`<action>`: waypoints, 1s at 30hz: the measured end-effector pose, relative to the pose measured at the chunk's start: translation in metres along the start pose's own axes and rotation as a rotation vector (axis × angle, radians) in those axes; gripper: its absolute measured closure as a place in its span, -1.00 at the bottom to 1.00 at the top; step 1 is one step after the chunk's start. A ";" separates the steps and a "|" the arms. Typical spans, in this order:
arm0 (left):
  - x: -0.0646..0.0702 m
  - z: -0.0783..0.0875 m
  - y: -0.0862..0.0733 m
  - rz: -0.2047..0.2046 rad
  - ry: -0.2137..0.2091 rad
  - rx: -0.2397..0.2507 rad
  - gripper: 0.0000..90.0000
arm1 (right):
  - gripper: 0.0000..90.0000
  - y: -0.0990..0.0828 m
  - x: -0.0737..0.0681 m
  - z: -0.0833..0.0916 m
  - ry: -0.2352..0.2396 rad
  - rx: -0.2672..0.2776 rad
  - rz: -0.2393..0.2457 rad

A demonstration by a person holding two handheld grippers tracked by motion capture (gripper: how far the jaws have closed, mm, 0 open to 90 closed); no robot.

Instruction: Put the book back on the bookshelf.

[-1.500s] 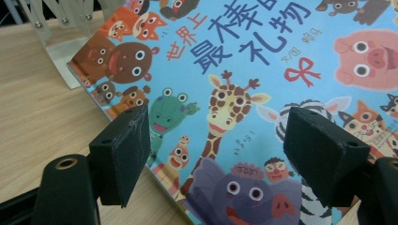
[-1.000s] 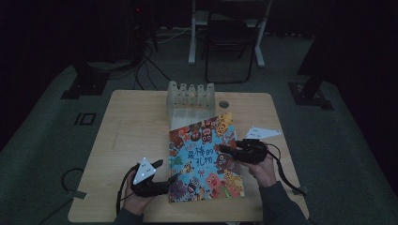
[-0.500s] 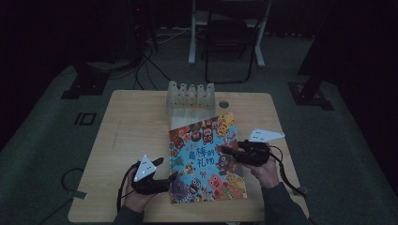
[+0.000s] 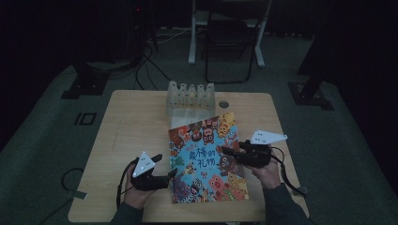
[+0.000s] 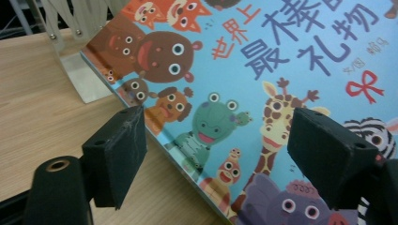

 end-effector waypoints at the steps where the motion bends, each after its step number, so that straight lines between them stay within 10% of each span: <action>1: -0.002 0.000 0.001 0.004 0.003 0.001 -0.58 | 0.49 0.000 0.000 0.000 0.000 0.001 0.002; 30: -0.024 -0.009 0.018 0.034 -0.010 0.017 -0.67 | 0.51 0.004 -0.006 0.011 0.014 0.054 0.061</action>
Point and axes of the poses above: each handheld gripper's, and its own axes: z roughly backward along the jaws, y roughly out of its top, x roughly to its right, the point moved 9 cm from there along -z, roughly forward along the jaws, and after that the axes turned 6 degrees about -z, right-handed, at the moved point
